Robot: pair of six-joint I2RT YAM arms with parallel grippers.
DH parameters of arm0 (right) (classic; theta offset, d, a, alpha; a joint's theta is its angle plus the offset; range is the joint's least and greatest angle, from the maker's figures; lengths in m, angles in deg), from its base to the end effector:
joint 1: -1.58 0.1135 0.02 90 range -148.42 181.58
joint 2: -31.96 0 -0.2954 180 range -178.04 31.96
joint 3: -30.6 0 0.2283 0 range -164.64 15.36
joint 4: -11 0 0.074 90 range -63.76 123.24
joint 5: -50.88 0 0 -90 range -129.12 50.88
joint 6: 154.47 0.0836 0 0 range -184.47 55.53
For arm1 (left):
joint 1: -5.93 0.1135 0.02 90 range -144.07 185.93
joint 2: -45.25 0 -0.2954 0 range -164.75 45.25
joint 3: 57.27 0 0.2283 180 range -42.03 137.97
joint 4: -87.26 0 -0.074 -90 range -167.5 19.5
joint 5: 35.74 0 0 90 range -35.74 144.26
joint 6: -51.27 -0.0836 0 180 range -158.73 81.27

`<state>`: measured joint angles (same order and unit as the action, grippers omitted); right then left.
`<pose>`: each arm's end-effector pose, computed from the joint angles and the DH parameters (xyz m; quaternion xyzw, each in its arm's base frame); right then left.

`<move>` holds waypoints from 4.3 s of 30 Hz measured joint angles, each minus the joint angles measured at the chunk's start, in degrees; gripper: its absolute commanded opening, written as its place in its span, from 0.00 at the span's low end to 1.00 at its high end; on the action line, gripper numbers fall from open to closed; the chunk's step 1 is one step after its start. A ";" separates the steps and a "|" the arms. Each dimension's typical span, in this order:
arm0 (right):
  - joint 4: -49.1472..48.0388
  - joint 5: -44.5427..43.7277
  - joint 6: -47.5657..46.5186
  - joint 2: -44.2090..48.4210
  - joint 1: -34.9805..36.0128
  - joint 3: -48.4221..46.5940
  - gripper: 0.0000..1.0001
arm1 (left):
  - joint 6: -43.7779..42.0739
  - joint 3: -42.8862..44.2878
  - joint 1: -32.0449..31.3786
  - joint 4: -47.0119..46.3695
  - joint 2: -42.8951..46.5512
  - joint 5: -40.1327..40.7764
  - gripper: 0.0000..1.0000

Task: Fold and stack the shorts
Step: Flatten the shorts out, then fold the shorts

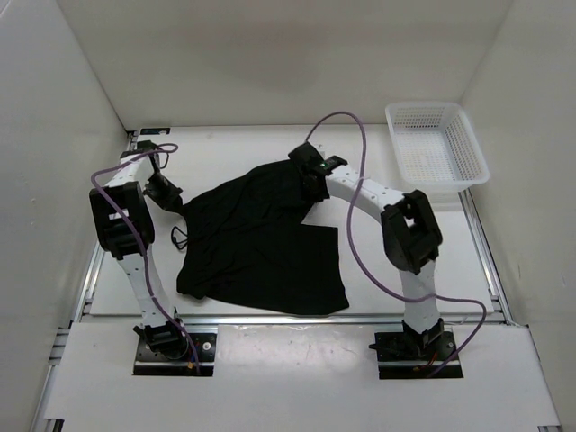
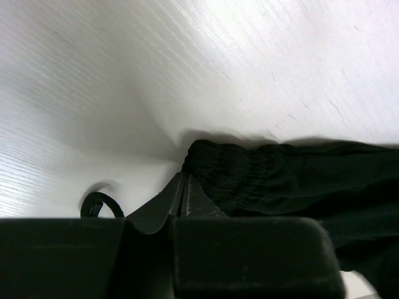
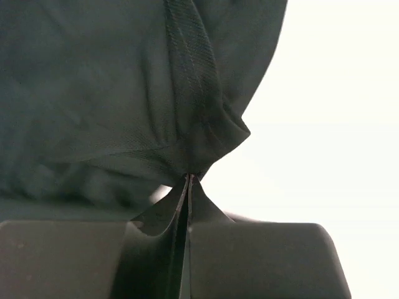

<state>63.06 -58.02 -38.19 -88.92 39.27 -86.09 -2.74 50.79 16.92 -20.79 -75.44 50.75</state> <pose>0.3998 0.2747 0.2231 -0.0464 0.9440 0.0184 0.3261 0.4019 0.0728 0.1609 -0.3966 0.9163 -0.0401 0.0395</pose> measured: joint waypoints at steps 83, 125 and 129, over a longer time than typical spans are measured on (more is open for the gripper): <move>0.96 4.52 -4.17 -3.41 -21.33 -8.63 1.00 | -7.98 24.41 -11.43 5.27 -6.69 -5.81 0.84; -0.28 5.05 16.02 30.73 32.59 51.30 0.12 | -0.39 -36.39 -7.15 -10.47 25.83 -2.62 0.10; -1.84 4.96 17.51 32.35 32.61 52.85 0.00 | -0.07 -40.28 -7.15 -10.25 31.39 -2.69 0.10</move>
<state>61.22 -53.05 -20.68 -56.57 71.88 -33.24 -2.81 10.51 9.77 -31.04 -44.05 48.07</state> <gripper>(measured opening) 0.013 0.185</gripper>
